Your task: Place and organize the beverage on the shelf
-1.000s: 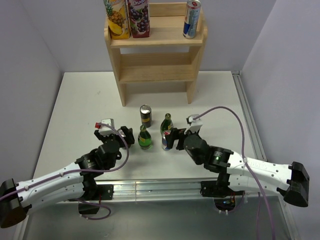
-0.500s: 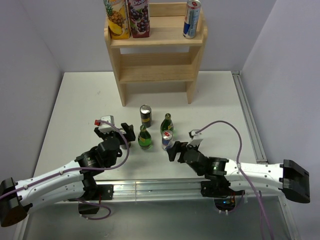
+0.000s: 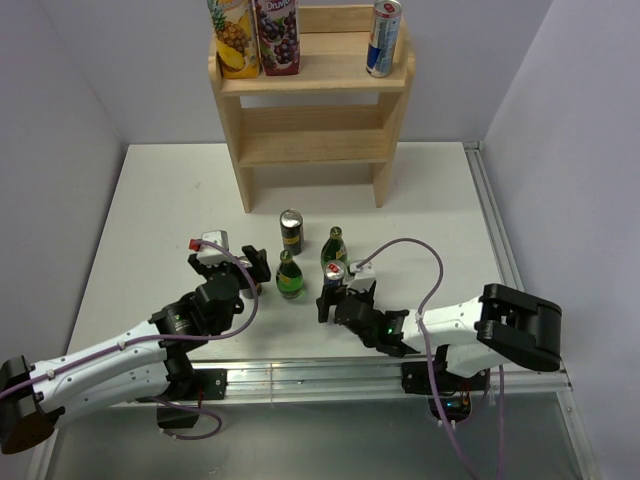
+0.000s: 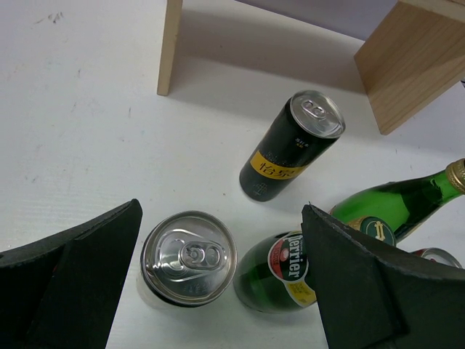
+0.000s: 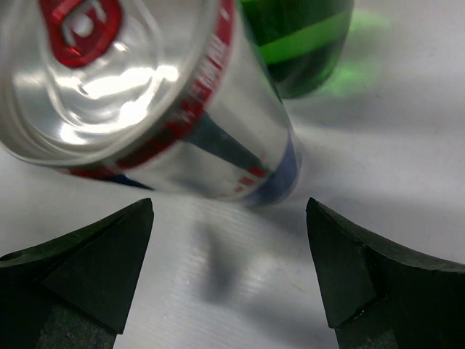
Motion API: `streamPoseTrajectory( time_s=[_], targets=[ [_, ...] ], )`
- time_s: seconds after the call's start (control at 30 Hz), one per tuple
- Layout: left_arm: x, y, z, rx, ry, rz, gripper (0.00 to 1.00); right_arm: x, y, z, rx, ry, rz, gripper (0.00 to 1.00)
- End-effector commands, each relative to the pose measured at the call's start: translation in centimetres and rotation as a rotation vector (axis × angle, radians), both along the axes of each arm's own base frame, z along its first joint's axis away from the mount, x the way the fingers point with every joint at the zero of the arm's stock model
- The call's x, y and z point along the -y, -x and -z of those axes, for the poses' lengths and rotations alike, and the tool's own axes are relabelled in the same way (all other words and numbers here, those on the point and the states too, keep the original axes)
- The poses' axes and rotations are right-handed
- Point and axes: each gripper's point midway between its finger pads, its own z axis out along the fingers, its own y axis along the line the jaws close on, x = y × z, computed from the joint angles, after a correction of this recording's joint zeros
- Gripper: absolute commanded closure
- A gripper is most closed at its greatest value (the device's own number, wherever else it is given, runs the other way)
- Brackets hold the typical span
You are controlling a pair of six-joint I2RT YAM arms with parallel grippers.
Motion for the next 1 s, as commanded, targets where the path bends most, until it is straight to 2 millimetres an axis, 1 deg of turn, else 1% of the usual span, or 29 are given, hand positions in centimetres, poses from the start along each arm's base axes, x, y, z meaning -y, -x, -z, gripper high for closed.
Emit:
streamPoseTrajectory(
  time_s=[0.0,0.1,0.13,0.17,0.2,0.23,0.27,0.37,0.4,0.6,0.63,0.7,0.73,0.8,0.83,0.97],
  targets=[
    [-0.1,0.0,-2.3,0.038,0.028,-0.002,0.01,-1.8,-2.3,-3.4,0.114,-0.095,0.052,0.07],
    [-0.6,0.2,-2.7,0.052,0.044,-0.009,0.01,-1.9,-3.2,-3.4,0.140,-0.073,0.076,0.07],
    [-0.8,0.3,-2.8,0.057,0.050,-0.012,0.01,-1.7,-3.5,-3.4,0.156,-0.059,0.101,0.07],
    [-0.9,0.3,-2.9,0.059,0.055,-0.016,0.01,-1.7,-3.9,-3.1,0.162,-0.044,0.110,0.07],
    [-1.1,0.4,-3.0,0.065,0.063,-0.016,0.01,-1.9,-4.2,-3.4,0.182,-0.047,0.118,0.07],
    [-1.1,0.5,-3.0,0.067,0.064,-0.014,0.01,-1.5,-4.5,-2.9,0.192,-0.019,0.140,0.08],
    [-1.3,0.5,-3.1,0.070,0.066,-0.015,0.01,-1.6,-4.8,-3.1,0.203,-0.018,0.154,0.08],
    [-1.4,0.5,-2.9,0.070,0.060,-0.019,0.01,-1.2,-5.6,-2.8,0.231,0.014,0.201,0.08],
    [-1.6,0.6,-2.4,0.056,0.034,-0.021,0.01,-1.1,-5.8,-2.8,0.239,0.017,0.214,0.08],
    [-1.7,0.5,-1.9,0.047,0.019,-0.027,0.01,-0.2,-6.7,-2.2,0.277,0.032,0.295,0.09],
    [-1.7,0.6,-1.8,0.047,0.021,-0.028,0.01,0.0,-6.7,-1.8,0.278,0.043,0.304,0.09],
    [-1.7,0.6,-1.9,0.049,0.028,-0.027,0.01,0.3,-6.9,-1.8,0.290,0.027,0.334,0.10],
    [-1.7,0.6,-1.9,0.049,0.028,-0.027,0.01,0.5,-6.9,-1.4,0.291,0.033,0.337,0.10],
    [-1.8,0.7,-1.9,0.051,0.029,-0.026,0.01,0.4,-7.1,-1.4,0.303,0.027,0.340,0.12],
    [-1.8,0.7,-1.9,0.052,0.030,-0.026,0.01,0.5,-7.2,-1.0,0.307,0.041,0.346,0.13],
    [-1.9,0.7,-2.0,0.054,0.032,-0.031,0.01,0.3,-7.5,-0.8,0.322,0.045,0.356,0.21]
  ],
)
